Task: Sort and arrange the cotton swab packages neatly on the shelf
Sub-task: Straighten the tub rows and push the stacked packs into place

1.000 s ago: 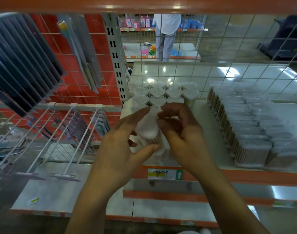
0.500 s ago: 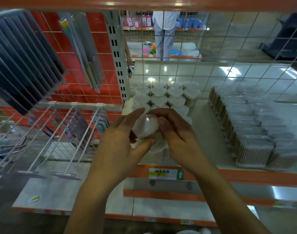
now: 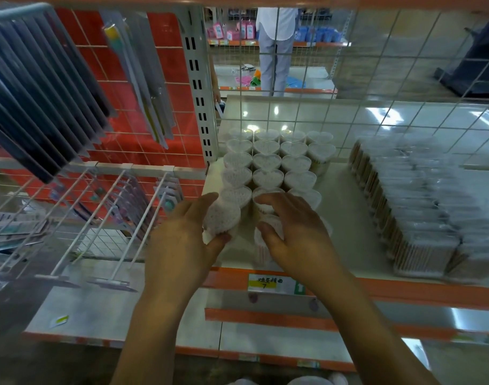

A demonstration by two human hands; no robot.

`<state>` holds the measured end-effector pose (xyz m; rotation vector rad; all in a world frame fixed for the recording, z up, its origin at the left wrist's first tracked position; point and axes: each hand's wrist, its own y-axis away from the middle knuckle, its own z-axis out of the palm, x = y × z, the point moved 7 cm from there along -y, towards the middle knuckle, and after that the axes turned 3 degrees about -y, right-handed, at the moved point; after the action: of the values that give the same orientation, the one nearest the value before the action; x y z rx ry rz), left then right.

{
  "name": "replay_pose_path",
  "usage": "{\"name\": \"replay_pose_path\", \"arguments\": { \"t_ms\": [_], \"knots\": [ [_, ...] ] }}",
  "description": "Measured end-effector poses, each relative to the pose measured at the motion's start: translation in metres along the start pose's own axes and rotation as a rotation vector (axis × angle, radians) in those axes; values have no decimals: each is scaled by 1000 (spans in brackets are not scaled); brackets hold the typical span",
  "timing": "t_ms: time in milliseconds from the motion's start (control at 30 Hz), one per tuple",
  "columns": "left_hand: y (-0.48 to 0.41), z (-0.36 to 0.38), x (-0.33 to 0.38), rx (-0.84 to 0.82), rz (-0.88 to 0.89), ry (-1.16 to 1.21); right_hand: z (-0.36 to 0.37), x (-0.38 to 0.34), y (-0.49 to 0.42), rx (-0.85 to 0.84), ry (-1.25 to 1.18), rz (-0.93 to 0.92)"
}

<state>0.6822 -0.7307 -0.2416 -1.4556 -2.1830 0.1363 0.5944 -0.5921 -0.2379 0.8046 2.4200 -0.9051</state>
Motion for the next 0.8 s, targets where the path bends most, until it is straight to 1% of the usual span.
{"name": "replay_pose_path", "arguments": {
  "t_ms": [133,267,467,667,800],
  "knots": [
    [3,19,-2,-24,-3,11,1,1,4,16,129,-5],
    [3,33,0,-32,24,43,7,7,6,-39,204,20],
    [0,41,0,-2,34,68,11,9,7,-127,233,31],
    [1,43,0,34,7,67,16,14,9,-212,265,45],
    [1,44,-1,41,1,64,17,14,9,-225,285,33]
  ]
}}
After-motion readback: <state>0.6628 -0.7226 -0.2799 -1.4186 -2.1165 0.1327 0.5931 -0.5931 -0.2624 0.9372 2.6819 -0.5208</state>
